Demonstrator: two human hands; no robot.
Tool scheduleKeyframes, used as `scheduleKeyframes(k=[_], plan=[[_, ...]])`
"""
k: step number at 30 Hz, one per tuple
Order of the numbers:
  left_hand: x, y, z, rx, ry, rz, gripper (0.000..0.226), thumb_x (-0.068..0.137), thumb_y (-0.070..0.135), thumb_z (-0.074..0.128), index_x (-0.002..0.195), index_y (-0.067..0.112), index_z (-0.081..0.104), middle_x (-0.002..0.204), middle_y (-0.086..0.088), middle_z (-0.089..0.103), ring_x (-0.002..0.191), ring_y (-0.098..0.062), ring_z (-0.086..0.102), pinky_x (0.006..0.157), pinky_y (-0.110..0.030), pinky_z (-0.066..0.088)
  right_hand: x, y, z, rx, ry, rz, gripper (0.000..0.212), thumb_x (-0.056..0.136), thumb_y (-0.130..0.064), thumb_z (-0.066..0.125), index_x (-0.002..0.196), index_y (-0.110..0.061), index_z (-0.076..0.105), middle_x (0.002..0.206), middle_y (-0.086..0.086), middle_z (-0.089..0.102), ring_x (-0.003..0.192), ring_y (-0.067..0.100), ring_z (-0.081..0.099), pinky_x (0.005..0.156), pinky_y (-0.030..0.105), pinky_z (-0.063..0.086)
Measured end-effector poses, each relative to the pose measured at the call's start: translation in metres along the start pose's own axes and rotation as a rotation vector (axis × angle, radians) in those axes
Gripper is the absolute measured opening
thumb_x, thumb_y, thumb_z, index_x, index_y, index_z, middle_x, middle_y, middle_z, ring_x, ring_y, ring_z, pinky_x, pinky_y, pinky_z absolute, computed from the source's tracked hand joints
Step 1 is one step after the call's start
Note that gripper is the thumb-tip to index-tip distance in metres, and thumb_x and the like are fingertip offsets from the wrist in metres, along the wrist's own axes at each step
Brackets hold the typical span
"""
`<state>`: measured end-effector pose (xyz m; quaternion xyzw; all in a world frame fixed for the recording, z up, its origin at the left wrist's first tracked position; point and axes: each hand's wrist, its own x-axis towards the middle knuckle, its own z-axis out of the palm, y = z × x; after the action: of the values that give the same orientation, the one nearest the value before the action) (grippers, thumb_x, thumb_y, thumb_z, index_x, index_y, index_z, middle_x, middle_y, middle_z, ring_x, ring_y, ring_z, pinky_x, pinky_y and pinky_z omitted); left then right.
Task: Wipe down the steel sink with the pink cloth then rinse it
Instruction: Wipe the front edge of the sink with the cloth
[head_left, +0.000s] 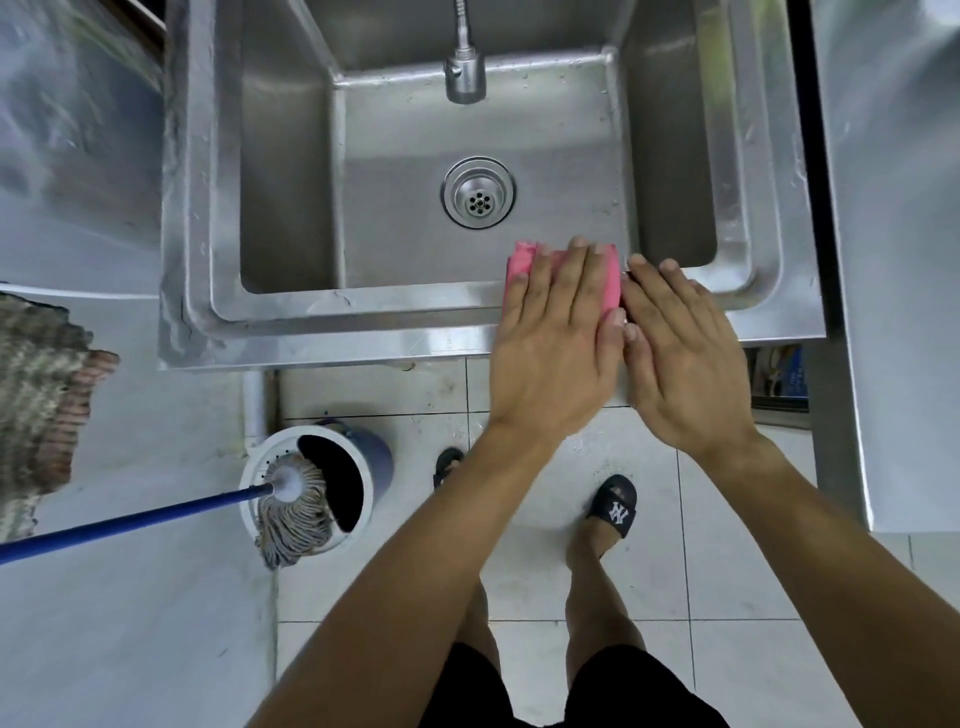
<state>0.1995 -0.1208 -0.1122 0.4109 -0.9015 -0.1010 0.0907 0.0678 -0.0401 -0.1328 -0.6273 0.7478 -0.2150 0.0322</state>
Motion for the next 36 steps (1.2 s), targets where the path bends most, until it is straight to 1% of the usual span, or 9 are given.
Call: scheduleKeyframes(k=[4, 10, 14, 18, 22, 26, 29, 33, 36], plan=[[-0.027, -0.081, -0.021, 0.049, -0.048, 0.126, 0.057, 0.109, 0.041, 0.031, 0.158, 0.011, 0.040, 0.162, -0.010, 0.043, 0.154, -0.029, 0.032, 0.126, -0.047, 0.024, 0.001, -0.006, 0.001, -0.009, 0.032, 0.035, 0.045, 0.109, -0.022, 0.040, 0.149, -0.007, 0.052, 0.158, 0.009, 0.046, 0.152, 0.031, 0.036, 0.122, 0.050, 0.032], [-0.025, -0.097, -0.026, 0.100, 0.069, -0.387, 0.059, 0.105, 0.037, 0.026, 0.155, 0.011, 0.045, 0.159, -0.009, 0.047, 0.152, -0.031, 0.034, 0.126, -0.048, 0.022, 0.002, -0.021, 0.002, -0.078, -0.005, 0.104, 0.047, 0.109, -0.025, 0.038, 0.150, -0.007, 0.049, 0.160, 0.011, 0.043, 0.152, 0.035, 0.033, 0.123, 0.050, 0.028], [-0.017, -0.043, -0.011, 0.012, 0.030, -0.127, 0.058, 0.105, 0.034, 0.036, 0.157, 0.011, 0.041, 0.162, -0.009, 0.042, 0.153, -0.033, 0.032, 0.125, -0.051, 0.022, 0.003, -0.020, 0.002, -0.110, -0.016, 0.090, 0.048, 0.110, -0.028, 0.036, 0.151, -0.006, 0.048, 0.161, 0.012, 0.042, 0.153, 0.036, 0.032, 0.124, 0.050, 0.027], [-0.030, -0.092, -0.024, 0.012, 0.005, 0.142, 0.055, 0.107, 0.037, 0.040, 0.155, 0.009, 0.044, 0.159, -0.010, 0.046, 0.152, -0.031, 0.036, 0.124, -0.050, 0.028, 0.005, -0.028, 0.003, -0.111, -0.030, 0.135, 0.050, 0.110, -0.029, 0.033, 0.153, -0.006, 0.045, 0.163, 0.012, 0.040, 0.154, 0.035, 0.028, 0.126, 0.049, 0.022], [-0.049, -0.173, -0.047, 0.085, 0.028, 0.050, 0.054, 0.107, 0.034, 0.035, 0.153, 0.009, 0.048, 0.155, -0.011, 0.051, 0.149, -0.030, 0.041, 0.124, -0.048, 0.030, 0.013, -0.053, 0.010, -0.076, -0.065, 0.142, 0.051, 0.111, -0.028, 0.032, 0.154, -0.003, 0.043, 0.164, 0.014, 0.035, 0.157, 0.034, 0.022, 0.129, 0.048, 0.016], [-0.042, -0.141, -0.041, 0.110, 0.056, -0.273, 0.061, 0.103, 0.035, 0.029, 0.156, 0.009, 0.043, 0.159, -0.012, 0.046, 0.152, -0.033, 0.036, 0.126, -0.050, 0.025, 0.032, -0.095, 0.031, -0.047, -0.135, 0.043, 0.052, 0.111, -0.030, 0.031, 0.154, -0.004, 0.043, 0.163, 0.014, 0.037, 0.155, 0.033, 0.027, 0.128, 0.049, 0.020], [-0.044, -0.131, -0.038, 0.049, 0.003, -0.108, 0.058, 0.105, 0.033, 0.032, 0.157, 0.007, 0.041, 0.161, -0.014, 0.042, 0.153, -0.035, 0.033, 0.124, -0.054, 0.026, 0.044, -0.119, 0.045, -0.053, -0.146, 0.049, 0.052, 0.111, -0.032, 0.029, 0.155, -0.007, 0.042, 0.164, 0.011, 0.036, 0.155, 0.032, 0.027, 0.128, 0.048, 0.019], [-0.059, -0.218, -0.063, 0.069, -0.066, 0.287, 0.055, 0.108, 0.034, 0.042, 0.154, 0.005, 0.045, 0.159, -0.015, 0.044, 0.152, -0.032, 0.036, 0.123, -0.052, 0.029, 0.046, -0.125, 0.051, -0.105, -0.129, 0.050, 0.053, 0.111, -0.033, 0.026, 0.155, -0.007, 0.042, 0.164, 0.012, 0.036, 0.155, 0.034, 0.027, 0.128, 0.050, 0.019], [-0.063, -0.257, -0.077, 0.109, -0.080, 0.171, 0.056, 0.107, 0.034, 0.034, 0.155, 0.006, 0.044, 0.159, -0.014, 0.045, 0.152, -0.031, 0.037, 0.124, -0.051, 0.029, 0.047, -0.135, 0.054, -0.134, -0.118, 0.093, 0.055, 0.111, -0.032, 0.023, 0.156, -0.006, 0.040, 0.165, 0.014, 0.033, 0.156, 0.035, 0.024, 0.128, 0.050, 0.017]])
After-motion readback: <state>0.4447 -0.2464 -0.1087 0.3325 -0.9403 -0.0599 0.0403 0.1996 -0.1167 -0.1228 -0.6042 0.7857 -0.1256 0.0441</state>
